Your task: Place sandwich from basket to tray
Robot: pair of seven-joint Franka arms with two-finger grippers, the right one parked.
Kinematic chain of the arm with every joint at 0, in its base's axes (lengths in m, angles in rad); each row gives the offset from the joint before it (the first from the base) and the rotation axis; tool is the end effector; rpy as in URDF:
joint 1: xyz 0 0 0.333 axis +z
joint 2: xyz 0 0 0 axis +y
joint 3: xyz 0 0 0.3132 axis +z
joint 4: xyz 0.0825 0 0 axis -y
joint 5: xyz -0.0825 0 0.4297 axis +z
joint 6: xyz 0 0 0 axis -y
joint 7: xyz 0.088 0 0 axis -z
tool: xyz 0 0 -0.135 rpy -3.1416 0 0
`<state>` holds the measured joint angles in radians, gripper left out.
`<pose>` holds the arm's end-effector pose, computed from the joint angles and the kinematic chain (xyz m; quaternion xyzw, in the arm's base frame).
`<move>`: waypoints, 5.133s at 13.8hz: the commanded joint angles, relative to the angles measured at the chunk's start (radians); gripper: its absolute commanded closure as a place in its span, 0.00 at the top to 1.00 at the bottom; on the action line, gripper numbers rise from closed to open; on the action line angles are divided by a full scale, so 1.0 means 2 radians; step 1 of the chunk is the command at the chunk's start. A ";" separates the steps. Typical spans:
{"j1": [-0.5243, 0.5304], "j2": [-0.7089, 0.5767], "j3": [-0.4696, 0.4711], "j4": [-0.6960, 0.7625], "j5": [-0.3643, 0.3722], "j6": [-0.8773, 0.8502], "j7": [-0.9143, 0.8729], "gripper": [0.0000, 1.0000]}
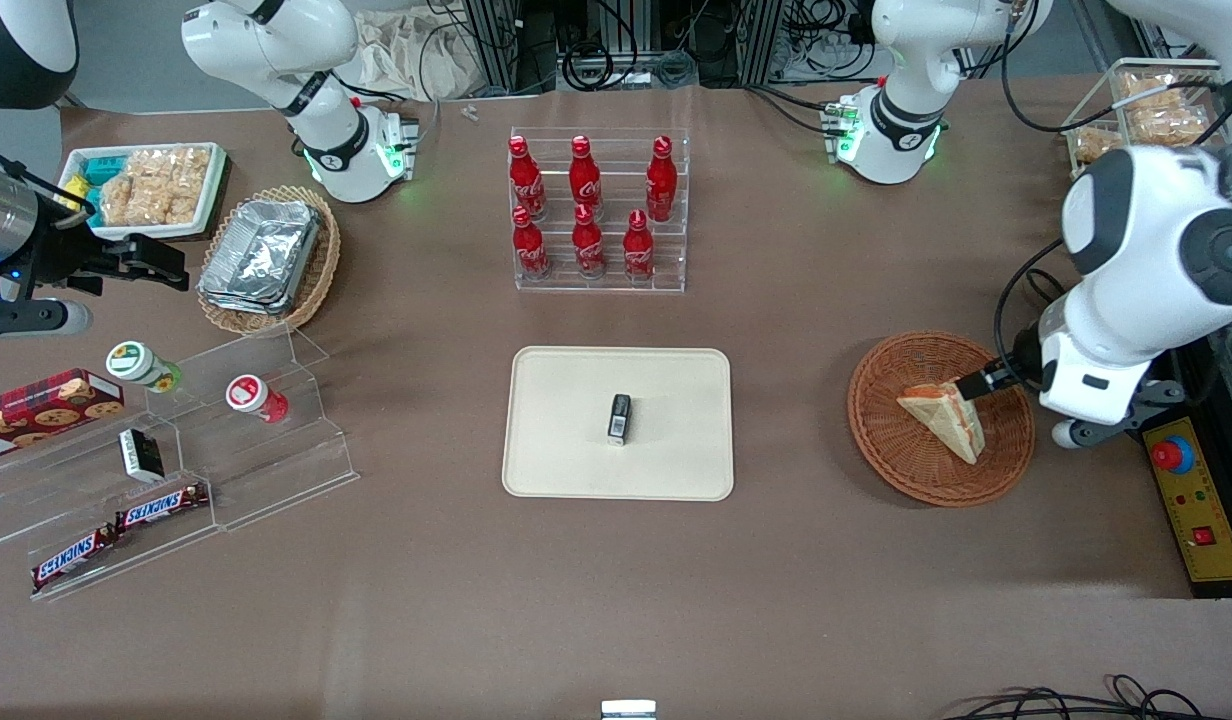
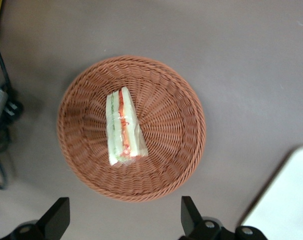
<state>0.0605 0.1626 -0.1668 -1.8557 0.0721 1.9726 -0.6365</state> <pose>0.6343 -0.0585 0.3797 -0.9682 -0.2483 0.0130 0.0259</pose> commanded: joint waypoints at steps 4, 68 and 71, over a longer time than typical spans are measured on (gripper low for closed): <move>0.032 0.005 0.002 -0.143 0.005 0.188 -0.075 1.00; 0.188 -0.070 -0.230 0.030 -0.066 -0.079 0.258 1.00; 0.240 -0.078 -0.228 0.034 -0.075 -0.104 0.340 1.00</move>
<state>0.4793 0.0409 -0.6139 -1.7564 -0.0502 1.7735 -0.0481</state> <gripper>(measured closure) 0.000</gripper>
